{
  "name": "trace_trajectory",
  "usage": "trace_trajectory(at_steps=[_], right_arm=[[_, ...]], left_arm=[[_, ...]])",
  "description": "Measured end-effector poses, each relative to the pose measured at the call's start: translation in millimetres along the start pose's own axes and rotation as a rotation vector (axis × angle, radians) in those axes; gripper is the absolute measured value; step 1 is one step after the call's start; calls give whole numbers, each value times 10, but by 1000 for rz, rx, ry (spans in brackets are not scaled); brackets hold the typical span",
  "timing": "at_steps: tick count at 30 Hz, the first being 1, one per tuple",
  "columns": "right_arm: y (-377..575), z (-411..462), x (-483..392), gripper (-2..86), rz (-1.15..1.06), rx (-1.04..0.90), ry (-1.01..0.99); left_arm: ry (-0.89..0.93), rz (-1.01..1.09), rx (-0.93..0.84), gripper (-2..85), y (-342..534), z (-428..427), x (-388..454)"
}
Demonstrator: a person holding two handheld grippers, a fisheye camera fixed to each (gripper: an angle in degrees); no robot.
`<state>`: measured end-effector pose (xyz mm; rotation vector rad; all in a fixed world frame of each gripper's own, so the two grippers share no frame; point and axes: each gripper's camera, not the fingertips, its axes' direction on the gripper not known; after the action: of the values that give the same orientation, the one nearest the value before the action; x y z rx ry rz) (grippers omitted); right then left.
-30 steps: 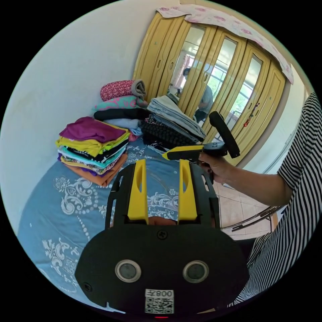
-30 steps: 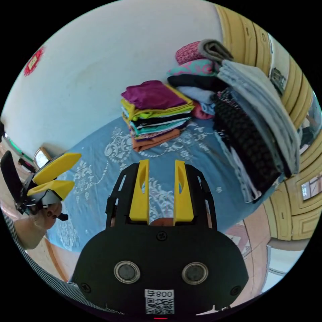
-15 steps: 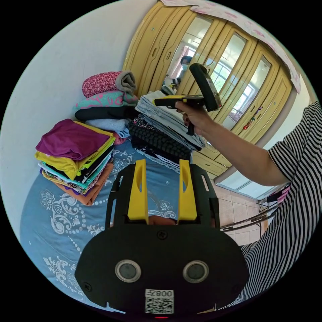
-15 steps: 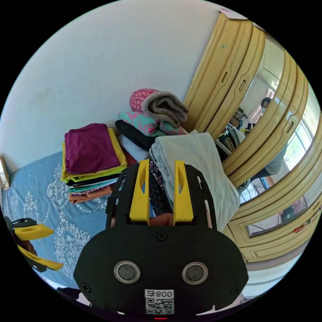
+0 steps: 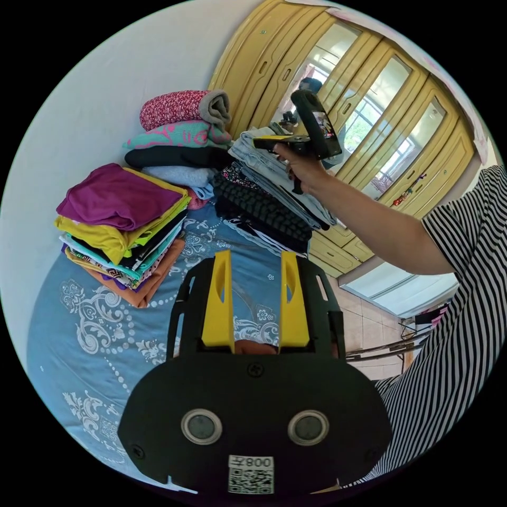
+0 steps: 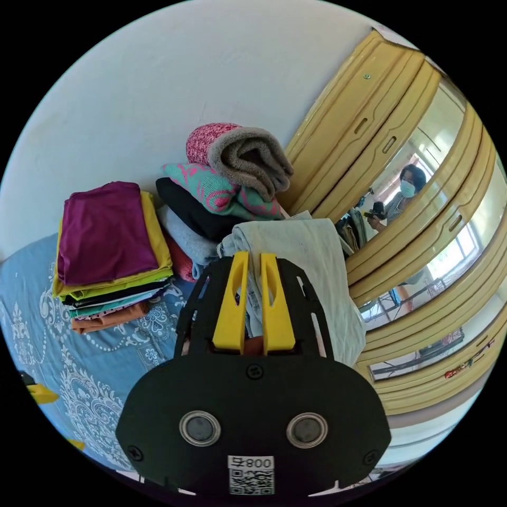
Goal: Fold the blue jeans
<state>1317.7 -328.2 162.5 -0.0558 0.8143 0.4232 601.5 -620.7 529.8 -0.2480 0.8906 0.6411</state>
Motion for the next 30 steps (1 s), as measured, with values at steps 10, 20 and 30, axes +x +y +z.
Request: trace_trajectory(at_steps=[10,20,30], right_arm=[[-431,-379,1000,13,311,26,-405],[-658,-1681,1375,8,404,287,-944],[-1234,-3345,293,7,191,513,-1306]], left_arm=[[4,-42,36,132,504,-661,-311],[7,-105,129,131,1430,-1718,-511],[-89,-225,280,132,2987,-3304,-566]])
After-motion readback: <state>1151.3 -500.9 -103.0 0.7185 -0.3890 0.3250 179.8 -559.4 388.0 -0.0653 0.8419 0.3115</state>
